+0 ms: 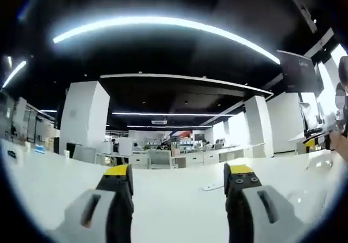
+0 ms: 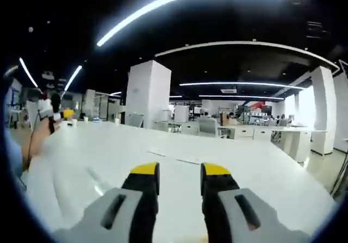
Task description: Snap each plastic latch of the storage box into its locked position after aligning the lid with the box until every specified latch is closed and the lid sits flush.
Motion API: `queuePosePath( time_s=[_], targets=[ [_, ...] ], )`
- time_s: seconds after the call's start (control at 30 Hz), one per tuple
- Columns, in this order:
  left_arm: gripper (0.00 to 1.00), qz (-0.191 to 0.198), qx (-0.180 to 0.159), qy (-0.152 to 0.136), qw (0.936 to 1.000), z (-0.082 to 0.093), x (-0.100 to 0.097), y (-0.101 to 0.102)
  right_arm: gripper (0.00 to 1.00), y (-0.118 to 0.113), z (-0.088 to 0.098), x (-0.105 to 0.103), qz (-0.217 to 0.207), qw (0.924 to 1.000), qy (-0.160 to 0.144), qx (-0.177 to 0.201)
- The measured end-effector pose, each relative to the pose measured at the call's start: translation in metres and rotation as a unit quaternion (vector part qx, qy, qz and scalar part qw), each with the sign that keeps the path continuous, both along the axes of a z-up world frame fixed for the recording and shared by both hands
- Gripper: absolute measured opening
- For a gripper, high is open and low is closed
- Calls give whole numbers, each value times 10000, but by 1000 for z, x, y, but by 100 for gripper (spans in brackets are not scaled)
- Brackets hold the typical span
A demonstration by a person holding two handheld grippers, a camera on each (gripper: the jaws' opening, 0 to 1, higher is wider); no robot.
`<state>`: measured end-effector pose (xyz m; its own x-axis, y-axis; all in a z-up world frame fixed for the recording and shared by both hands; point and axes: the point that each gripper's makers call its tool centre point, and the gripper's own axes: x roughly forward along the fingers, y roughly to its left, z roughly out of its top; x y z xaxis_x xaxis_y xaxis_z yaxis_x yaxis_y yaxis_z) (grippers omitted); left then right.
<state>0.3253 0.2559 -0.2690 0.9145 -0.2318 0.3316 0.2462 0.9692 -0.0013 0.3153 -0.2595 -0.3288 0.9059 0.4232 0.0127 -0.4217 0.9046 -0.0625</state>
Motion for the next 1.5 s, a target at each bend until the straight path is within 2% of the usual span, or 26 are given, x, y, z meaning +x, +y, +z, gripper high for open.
queuePosePath(
  time_s=[0.1, 0.13, 0.17, 0.2, 0.3, 0.5, 0.63, 0.8, 0.9, 1.13, 1.23, 1.33, 1.5],
  targets=[
    [71, -129, -38, 120, 9998, -3, 1, -4, 29, 8, -3, -1, 96, 9997, 8, -208],
    [71, -327, -130, 137, 9993, -4, 0, -10, 29, 10, -6, 0, 145, 9995, 42, -270],
    [72, -699, -300, 235, 9968, -6, -1, -23, 29, 12, -12, 2, 124, 9994, 116, -305],
    [72, -927, -327, 330, 9946, -8, -3, -32, 29, 12, -14, 2, 145, 9990, 191, -380],
    [73, -1018, -272, 289, 9940, -6, -6, -39, 29, 17, -12, -2, 280, 9984, 133, -469],
    [73, -765, 397, 231, 9960, -8, -9, -50, 29, 13, -12, 0, 177, 9976, 56, -662],
    [72, -384, 809, 18, 9960, -5, -10, -51, 29, 9, -22, 4, 115, 9961, 259, -840],
    [73, -446, 833, -27, 9955, -4, -12, -56, 29, 12, -27, 6, 161, 9948, 338, -943],
    [72, -324, 901, 7, 9954, -5, -10, -52, 29, 10, -26, 6, 89, 9949, 319, -950],
    [75, -211, 759, 53, 9969, -5, -11, -48, 30, 4, -5, -3, -193, 9956, -49, -912],
    [77, 14, 787, 304, 9964, -13, -8, -40, 30, 1, 5, -8, -323, 9957, -260, -825],
    [77, 67, 793, 396, 9960, -15, -7, -37, 30, -2, 6, -9, -406, 9957, -243, -797],
    [77, 219, 1071, 410, 9932, -11, -16, -35, 30, 14, 9, -18, -58, 9977, -215, -636]
  ],
)
